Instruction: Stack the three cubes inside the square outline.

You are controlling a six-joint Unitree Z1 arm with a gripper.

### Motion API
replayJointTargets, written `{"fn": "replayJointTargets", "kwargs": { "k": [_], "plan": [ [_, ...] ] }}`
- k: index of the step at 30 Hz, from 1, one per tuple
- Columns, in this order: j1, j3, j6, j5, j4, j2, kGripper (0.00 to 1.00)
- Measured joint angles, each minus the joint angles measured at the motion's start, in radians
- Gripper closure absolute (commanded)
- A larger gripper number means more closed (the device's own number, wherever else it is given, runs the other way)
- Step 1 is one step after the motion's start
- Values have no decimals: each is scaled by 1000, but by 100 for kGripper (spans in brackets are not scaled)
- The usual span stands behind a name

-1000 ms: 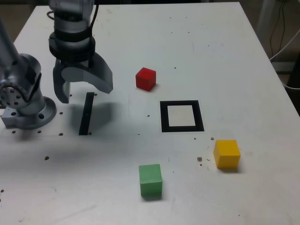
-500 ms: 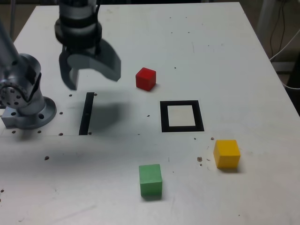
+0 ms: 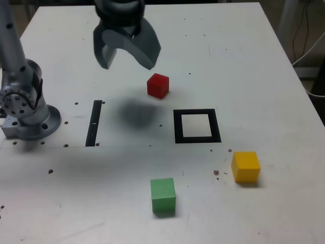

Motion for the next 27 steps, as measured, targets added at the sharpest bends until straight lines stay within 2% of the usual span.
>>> {"fn": "replayJointTargets", "kwargs": {
  "k": [11, 19, 27],
  "plan": [
    [9, 4, 116, 9, -119, 110, 4],
    [10, 12, 125, 20, -167, 166, 7],
    [10, 13, 125, 54, -209, 218, 17]
  ]
}}
